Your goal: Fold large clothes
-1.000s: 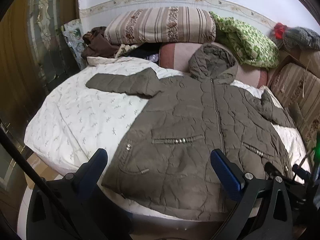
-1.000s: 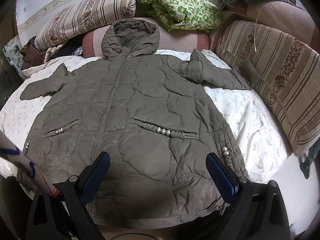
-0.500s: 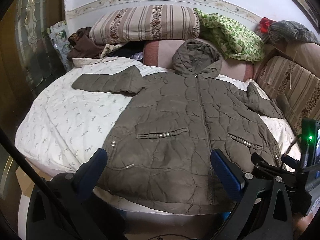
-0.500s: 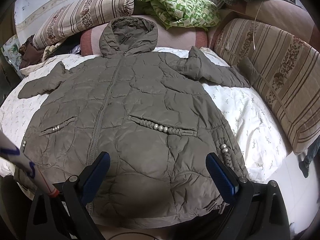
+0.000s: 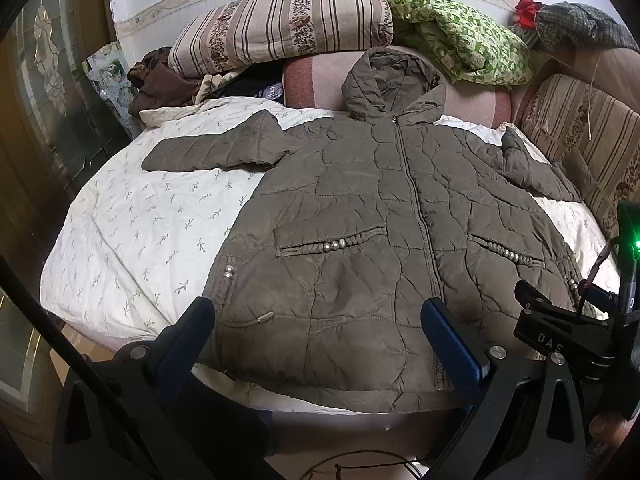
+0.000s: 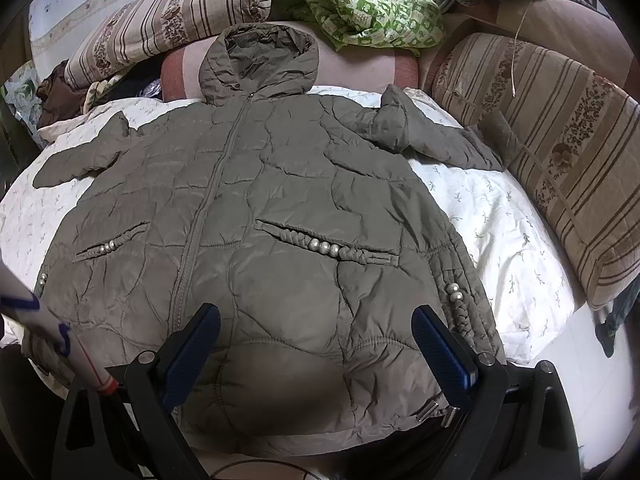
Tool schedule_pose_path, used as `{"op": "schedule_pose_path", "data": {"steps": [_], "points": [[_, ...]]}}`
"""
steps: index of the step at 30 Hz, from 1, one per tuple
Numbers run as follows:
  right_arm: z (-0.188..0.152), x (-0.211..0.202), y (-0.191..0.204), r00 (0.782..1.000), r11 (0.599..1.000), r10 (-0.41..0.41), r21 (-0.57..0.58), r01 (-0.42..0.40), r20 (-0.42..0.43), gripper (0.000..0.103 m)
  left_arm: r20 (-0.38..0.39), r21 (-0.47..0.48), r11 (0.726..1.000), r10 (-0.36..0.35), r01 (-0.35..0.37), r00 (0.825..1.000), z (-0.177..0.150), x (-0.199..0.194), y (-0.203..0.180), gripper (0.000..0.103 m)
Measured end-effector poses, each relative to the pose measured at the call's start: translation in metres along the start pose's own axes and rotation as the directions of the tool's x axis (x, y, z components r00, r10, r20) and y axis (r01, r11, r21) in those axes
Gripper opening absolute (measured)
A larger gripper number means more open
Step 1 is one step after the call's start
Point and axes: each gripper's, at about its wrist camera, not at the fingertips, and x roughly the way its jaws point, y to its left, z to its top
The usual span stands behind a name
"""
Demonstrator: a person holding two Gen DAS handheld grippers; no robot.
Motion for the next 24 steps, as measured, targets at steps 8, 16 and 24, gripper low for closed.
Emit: {"op": "schedule_pose_path", "data": {"steps": [8,16,24], "points": [[0.000,0.005,0.001,1.000,1.000,-0.001,-0.002,0.001,-0.017,0.098,-0.001,0.013,1.000,-0.010,0.010,1.000,-0.002,0.002,-0.002,0.103],[-0.001,0.009,0.001,1.000,1.000,-0.001,0.001,0.001,-0.020,0.099,-0.034,0.018,1.000,0.003,-0.002,0.999,-0.003,0.008,-0.004,0.103],[-0.002,0.011,0.002,1.000,1.000,-0.002,0.000,0.002,-0.027,0.099,-0.049,0.020,1.000,0.014,-0.013,0.999,-0.004,0.013,-0.002,0.103]]}}
